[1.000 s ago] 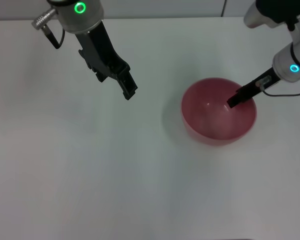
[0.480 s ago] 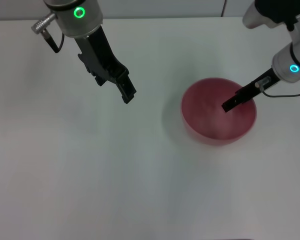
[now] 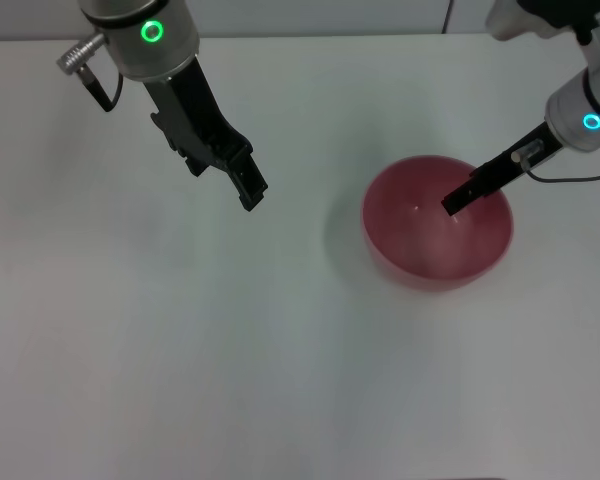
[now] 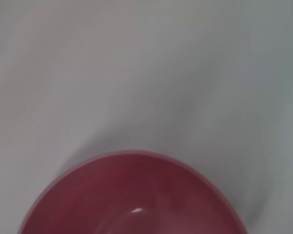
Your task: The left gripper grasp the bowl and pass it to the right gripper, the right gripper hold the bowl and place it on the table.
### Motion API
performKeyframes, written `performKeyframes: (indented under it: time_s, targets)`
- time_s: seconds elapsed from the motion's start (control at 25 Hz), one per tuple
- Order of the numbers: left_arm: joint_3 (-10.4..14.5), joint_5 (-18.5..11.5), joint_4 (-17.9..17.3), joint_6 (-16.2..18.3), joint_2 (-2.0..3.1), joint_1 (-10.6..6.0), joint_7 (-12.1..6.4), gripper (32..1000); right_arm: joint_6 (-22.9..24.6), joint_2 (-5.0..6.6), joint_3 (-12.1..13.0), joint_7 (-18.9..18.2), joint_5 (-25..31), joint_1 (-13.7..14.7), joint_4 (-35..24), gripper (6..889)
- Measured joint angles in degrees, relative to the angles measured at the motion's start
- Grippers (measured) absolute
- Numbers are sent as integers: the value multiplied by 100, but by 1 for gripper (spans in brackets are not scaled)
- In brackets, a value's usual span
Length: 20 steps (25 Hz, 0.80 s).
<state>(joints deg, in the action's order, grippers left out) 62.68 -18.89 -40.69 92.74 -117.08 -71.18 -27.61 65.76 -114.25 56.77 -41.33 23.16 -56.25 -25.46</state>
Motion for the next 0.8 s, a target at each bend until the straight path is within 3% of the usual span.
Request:
performKeyframes:
  time_s: [0.8]
  targets:
    - [1, 0, 0, 15, 18, 100, 1, 861, 991, 54, -41, 407, -371, 53, -769, 872]
